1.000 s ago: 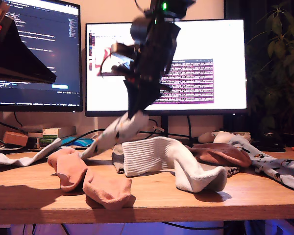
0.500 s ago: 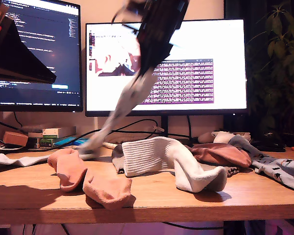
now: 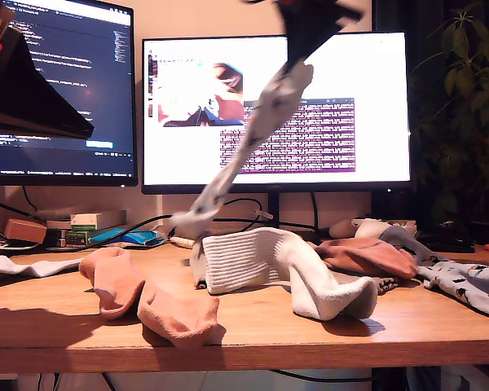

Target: Pair up the socks based on colour and pattern, by placing them on top of one another

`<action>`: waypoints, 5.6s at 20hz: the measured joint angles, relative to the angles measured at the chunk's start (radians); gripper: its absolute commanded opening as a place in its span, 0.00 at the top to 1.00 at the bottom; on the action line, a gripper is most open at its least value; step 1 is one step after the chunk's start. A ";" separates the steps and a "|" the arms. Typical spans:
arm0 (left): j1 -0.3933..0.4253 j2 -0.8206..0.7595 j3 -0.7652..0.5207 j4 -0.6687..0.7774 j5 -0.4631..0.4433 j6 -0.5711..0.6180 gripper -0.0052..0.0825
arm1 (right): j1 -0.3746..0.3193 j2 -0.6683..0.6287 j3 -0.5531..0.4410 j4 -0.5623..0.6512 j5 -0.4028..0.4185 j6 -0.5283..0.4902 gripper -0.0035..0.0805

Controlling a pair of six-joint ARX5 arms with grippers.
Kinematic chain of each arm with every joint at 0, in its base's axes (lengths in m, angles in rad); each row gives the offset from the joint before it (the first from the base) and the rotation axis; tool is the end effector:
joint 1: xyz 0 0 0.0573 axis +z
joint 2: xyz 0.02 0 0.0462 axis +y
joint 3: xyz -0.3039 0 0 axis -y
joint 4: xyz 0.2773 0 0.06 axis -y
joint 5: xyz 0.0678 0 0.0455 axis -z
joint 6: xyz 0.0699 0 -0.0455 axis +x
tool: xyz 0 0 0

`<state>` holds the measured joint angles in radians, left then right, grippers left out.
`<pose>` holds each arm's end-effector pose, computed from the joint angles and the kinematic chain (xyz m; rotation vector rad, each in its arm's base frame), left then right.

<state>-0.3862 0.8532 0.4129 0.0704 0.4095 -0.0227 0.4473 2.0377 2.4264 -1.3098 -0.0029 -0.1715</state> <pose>0.1929 -0.1085 0.2209 -0.0257 0.3886 -0.7821 0.4273 0.2052 0.4258 -0.3616 0.8701 0.4958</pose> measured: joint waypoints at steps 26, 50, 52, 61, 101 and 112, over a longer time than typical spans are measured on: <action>-0.010 0.005 0.000 0.072 0.000 0.000 0.96 | -0.251 -0.155 0.001 0.047 0.176 0.093 0.97; -0.056 0.100 0.000 0.190 0.000 0.000 0.96 | -0.243 -0.373 -0.068 0.059 0.222 0.130 0.97; -0.056 0.100 0.000 0.189 0.000 0.000 0.96 | -0.241 -0.397 -0.194 0.131 0.222 0.130 0.97; -0.056 0.100 0.000 0.185 0.000 0.000 0.96 | -0.229 -0.843 -0.951 0.692 0.221 0.119 0.97; -0.056 0.100 0.000 0.153 0.000 0.000 0.96 | -0.229 -0.573 -0.972 0.490 0.219 0.051 0.97; -0.056 0.100 0.000 0.152 0.000 0.000 0.96 | -0.183 -0.573 -1.021 0.135 0.081 0.197 0.97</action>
<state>-0.4427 0.9535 0.4129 0.2222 0.4099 -0.0223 0.2638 1.4651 1.4055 -1.1748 0.0780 0.0254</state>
